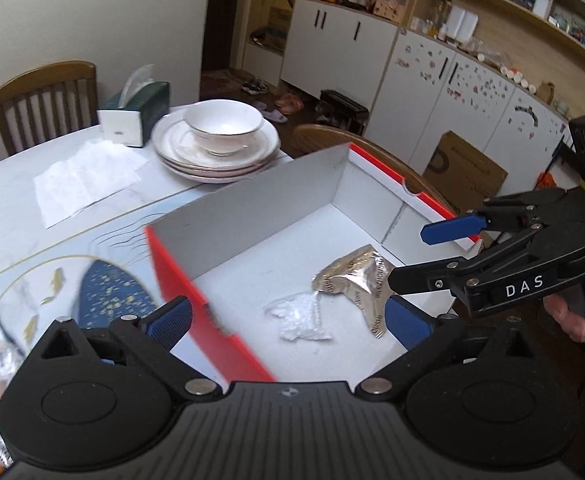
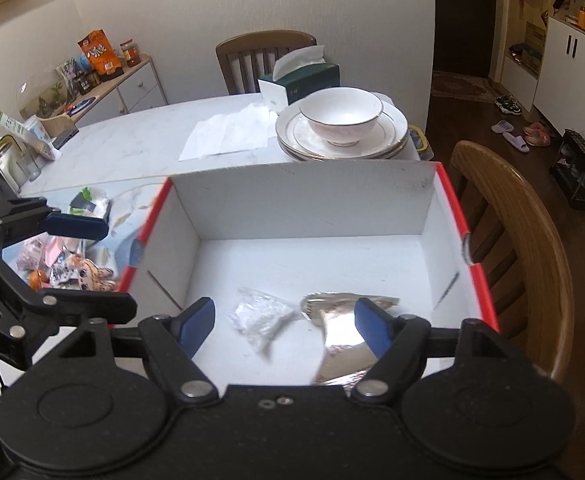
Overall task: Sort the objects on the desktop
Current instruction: 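Withdraw both tools from the box back toward the table items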
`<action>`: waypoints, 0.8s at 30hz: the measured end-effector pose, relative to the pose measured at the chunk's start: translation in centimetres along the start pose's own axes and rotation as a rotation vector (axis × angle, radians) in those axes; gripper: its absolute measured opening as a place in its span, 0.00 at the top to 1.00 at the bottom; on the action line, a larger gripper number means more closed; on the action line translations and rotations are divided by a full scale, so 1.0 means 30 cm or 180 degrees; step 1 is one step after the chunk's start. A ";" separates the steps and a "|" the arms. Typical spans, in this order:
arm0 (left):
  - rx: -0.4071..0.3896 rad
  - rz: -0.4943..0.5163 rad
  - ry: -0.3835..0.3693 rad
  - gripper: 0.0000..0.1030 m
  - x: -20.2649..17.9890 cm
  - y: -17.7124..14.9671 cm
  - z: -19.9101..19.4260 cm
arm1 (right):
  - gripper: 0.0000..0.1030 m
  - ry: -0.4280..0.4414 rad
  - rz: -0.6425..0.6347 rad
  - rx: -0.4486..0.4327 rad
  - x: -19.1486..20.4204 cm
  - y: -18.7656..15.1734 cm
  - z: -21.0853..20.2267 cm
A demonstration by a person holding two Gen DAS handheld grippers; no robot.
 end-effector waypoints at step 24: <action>-0.0386 -0.0146 0.0344 0.00 0.428 -0.214 -0.295 | 0.25 0.0024 -0.0048 -0.0150 0.448 -0.021 0.148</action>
Point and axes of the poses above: each gripper's, at about its wrist camera, not at the fingertips, and z roughly the way its jaws point, x to its left, y to its top, the point moved 6 cm from there along z, roughly the way its jaws point, and after that the axes turned 15 degrees about y, right-handed, at the moved point
